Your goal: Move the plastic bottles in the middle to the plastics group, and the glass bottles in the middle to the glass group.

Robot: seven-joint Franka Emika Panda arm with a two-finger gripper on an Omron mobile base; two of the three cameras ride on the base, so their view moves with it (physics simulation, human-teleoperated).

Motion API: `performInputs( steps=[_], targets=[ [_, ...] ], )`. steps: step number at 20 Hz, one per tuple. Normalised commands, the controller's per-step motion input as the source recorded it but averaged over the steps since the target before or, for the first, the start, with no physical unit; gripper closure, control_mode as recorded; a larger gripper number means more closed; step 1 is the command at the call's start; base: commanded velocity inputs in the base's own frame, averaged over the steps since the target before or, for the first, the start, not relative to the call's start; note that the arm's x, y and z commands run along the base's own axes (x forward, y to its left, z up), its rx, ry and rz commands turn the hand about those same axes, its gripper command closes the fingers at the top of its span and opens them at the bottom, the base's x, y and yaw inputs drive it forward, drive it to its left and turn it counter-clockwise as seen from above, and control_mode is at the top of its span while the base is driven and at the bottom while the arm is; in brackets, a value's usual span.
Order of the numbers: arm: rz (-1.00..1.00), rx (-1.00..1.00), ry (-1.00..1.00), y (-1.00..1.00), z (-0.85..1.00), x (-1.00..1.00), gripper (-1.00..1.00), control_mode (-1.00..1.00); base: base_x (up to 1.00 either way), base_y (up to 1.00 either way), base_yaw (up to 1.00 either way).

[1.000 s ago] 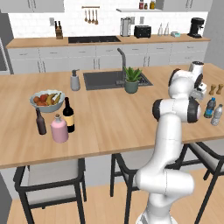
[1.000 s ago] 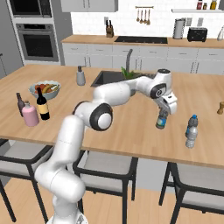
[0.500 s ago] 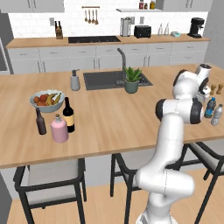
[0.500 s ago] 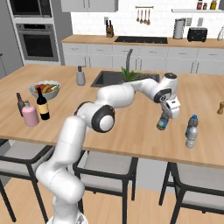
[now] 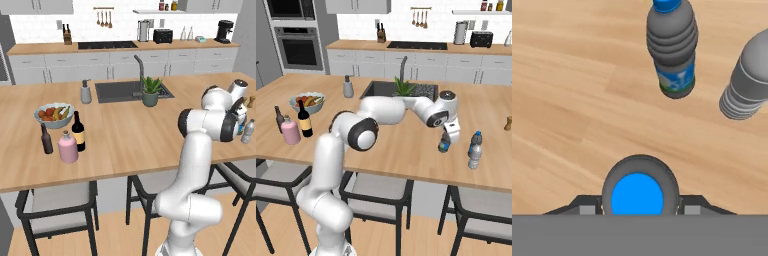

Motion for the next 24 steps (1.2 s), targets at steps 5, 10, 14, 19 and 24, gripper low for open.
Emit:
performInputs(
  steps=[5, 10, 14, 19, 24],
  targets=[
    [-0.19, -0.13, 0.02, 0.17, 0.23, 0.14, 1.0, -1.0, 0.0, 0.0, 0.0],
    [-0.11, 0.0, 0.12, -0.2, 0.27, 0.06, 1.0, -1.0, 0.0, 0.0, 0.0],
    [-0.05, 0.0, 0.2, -0.15, 0.18, 0.0, 1.0, -1.0, 0.0, 0.0, 0.0],
    [-0.02, 0.0, 0.07, -0.2, 0.01, 0.0, 1.0, -1.0, 0.0, 0.0, 0.0],
    [0.0, 0.03, 0.0, -0.22, -0.06, 0.0, 1.0, -1.0, 0.0, 0.0, 0.0]
  ],
)
